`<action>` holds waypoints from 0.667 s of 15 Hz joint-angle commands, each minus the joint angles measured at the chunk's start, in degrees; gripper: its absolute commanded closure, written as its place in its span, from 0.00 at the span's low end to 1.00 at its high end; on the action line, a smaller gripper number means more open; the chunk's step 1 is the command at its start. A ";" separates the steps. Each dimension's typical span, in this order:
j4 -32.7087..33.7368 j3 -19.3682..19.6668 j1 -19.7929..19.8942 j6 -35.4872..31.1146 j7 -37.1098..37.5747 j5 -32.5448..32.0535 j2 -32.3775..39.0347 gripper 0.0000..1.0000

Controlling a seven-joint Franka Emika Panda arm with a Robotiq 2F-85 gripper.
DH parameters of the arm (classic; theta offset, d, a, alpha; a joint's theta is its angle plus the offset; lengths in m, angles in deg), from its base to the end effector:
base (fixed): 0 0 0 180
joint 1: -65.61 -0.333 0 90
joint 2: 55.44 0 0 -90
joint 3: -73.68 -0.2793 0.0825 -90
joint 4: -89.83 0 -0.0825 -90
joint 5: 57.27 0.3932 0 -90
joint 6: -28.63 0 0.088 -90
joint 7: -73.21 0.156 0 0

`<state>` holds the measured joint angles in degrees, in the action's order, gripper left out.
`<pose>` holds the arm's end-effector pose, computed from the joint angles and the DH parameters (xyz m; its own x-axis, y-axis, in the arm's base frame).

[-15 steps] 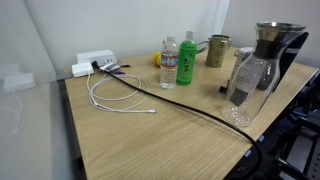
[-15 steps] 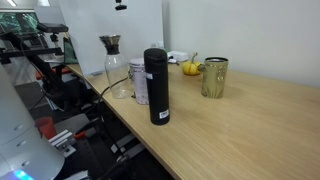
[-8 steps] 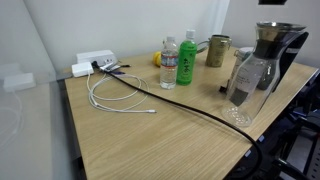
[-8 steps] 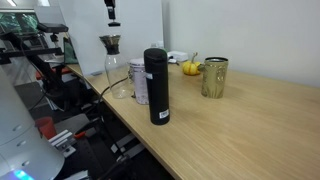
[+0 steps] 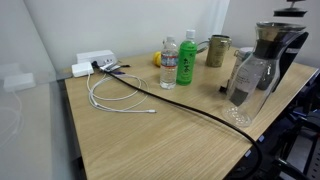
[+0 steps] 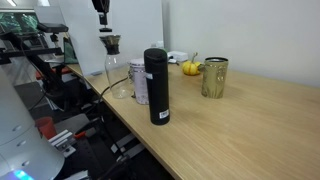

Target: Pick up the silver lid from the left side of the table and place it on top of the clear bottle

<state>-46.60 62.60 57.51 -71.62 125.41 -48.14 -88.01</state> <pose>0.3718 0.1510 0.4329 0.7965 -0.5989 -0.0832 -0.5992 -0.8002 0.0245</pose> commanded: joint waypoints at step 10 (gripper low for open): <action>-6.75 -0.30 4.08 -14.58 -1.27 -0.45 1.94 0.99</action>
<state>-52.77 62.61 61.38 -84.39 125.42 -49.50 -86.49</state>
